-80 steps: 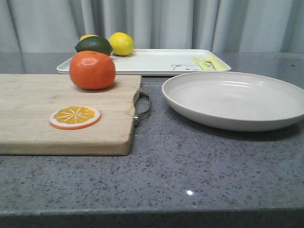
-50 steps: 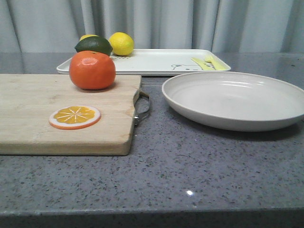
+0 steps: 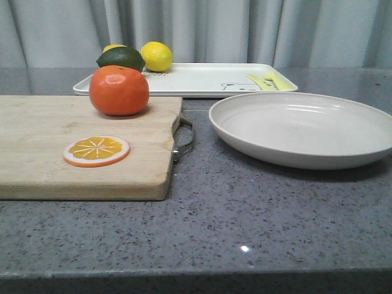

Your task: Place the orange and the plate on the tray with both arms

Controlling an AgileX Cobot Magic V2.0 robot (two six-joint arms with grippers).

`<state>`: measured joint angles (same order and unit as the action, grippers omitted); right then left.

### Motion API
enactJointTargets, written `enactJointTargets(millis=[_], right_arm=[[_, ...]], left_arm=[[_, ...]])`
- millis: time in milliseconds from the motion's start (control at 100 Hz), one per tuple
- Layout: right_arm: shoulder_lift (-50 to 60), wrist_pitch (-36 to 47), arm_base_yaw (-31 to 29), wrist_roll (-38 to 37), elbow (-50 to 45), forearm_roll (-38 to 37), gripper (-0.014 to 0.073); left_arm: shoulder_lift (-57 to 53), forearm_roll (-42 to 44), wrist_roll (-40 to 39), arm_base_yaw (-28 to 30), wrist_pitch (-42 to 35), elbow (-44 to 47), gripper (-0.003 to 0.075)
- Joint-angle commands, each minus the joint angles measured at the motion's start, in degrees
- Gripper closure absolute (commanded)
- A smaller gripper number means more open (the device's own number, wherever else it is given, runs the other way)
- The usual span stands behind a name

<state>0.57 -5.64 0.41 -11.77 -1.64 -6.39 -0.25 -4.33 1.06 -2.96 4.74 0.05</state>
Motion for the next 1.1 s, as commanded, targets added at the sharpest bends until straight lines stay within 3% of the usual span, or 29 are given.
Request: enactJointTargets(millis=[0,100,230,510,1090], right_arm=[[1.18,5.07,0.07,0.06,0.04,-0.69,0.0662],[1.18,5.27,0.07,0.06,0.04,-0.69,0.0662],[1.13,5.64,0.07,0.06,0.22,-0.48,0.0662],[-4.12,4.06,0.07,0.06,5.89,-0.25,0.0653],[-24.86,-1.4,0.07,0.06,23.36,0.3,0.0653]], left_arm=[[-1.78,-0.11,-0.33,0.06,-4.74,1.28,0.0739],[-1.78,-1.55,-0.33,0.06,-4.74,1.28,0.0739],[-1.68,-9.44,-0.33,0.06,-4.74,0.6,0.0739],[3.67,-9.57,-0.33,0.06,-3.95,-5.55,0.0739],[26.36,-9.14,-0.33,0.06,-4.74,-23.45,0.0739]])
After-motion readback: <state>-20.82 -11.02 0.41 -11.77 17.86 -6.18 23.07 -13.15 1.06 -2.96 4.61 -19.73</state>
